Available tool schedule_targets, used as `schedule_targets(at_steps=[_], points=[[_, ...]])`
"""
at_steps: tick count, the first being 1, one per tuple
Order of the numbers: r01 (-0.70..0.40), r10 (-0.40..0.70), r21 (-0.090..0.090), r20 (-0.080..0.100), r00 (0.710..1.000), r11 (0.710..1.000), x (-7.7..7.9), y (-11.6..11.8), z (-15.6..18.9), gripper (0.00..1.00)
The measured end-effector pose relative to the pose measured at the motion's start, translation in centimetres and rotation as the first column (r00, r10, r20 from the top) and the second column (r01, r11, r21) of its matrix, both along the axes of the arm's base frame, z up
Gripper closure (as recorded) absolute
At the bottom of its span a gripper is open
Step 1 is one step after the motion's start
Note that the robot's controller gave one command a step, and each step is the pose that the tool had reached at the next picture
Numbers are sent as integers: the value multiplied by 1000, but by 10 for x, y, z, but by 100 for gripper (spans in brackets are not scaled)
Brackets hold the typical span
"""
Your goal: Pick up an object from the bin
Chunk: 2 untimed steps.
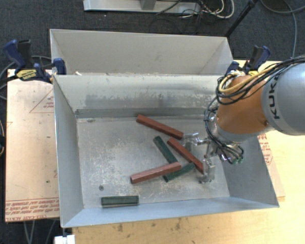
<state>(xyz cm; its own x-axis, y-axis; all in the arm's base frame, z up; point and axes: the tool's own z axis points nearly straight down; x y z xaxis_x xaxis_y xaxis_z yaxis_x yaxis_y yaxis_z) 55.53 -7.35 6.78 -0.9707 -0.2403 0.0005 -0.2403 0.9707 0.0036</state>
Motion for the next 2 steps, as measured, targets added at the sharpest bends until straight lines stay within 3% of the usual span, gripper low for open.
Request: schedule_targets(at_steps=[1, 2], points=[[1, -1, -2, 5, 1000, 1000, 1, -1, 3, 100], [-529, 529, -5, 3, 849, 849, -9, -59, 8, 100]])
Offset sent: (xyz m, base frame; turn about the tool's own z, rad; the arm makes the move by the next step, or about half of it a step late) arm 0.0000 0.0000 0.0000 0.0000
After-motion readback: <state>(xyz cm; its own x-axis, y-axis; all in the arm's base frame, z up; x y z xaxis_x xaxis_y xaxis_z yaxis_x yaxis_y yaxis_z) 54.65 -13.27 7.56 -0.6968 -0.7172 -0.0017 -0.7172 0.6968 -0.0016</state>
